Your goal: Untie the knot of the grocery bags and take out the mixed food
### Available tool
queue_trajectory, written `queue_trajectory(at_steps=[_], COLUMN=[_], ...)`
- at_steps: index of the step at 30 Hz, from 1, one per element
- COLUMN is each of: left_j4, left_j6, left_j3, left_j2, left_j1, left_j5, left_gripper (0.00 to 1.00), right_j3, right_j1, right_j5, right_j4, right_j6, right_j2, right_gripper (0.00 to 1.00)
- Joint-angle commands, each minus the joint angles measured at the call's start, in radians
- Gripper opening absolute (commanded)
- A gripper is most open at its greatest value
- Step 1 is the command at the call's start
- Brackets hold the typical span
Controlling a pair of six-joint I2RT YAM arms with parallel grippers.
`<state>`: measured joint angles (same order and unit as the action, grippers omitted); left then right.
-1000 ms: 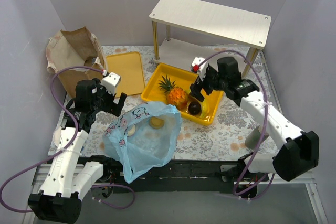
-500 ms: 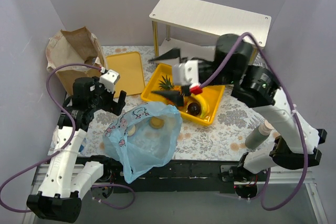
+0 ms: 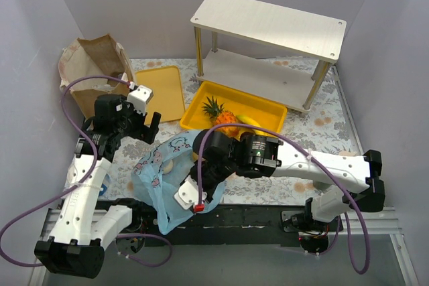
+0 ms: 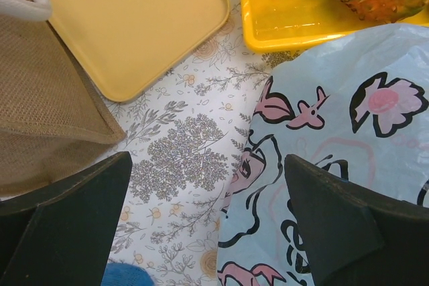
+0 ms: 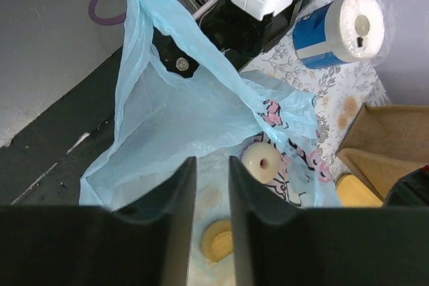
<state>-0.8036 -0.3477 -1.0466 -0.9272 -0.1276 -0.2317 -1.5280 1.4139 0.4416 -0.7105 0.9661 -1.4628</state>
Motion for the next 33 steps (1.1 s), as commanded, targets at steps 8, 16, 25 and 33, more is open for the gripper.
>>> queue_trajectory(at_steps=[8, 16, 25, 33], left_j4=[-0.005, -0.003, -0.012, -0.046], left_j6=[0.003, -0.004, 0.004, 0.001], left_j3=[0.008, 0.016, 0.053, 0.045], left_j2=[0.064, 0.07, 0.094, 0.105], left_j1=[0.009, 0.022, 0.029, 0.036], left_j5=[-0.009, -0.028, -0.04, -0.054], left_gripper=[0.98, 0.98, 0.98, 0.98], right_j3=[0.189, 0.174, 0.174, 0.105], right_j1=[-0.052, -0.164, -0.224, -0.277], right_j5=[-0.434, -0.587, -0.543, -0.578], right_j4=[0.199, 0.256, 0.261, 0.33], right_j6=[-0.081, -0.089, -0.118, -0.129], right_j2=[-0.214, -0.326, -0.415, -0.537], right_gripper=[0.22, 0.29, 0.47, 0.41])
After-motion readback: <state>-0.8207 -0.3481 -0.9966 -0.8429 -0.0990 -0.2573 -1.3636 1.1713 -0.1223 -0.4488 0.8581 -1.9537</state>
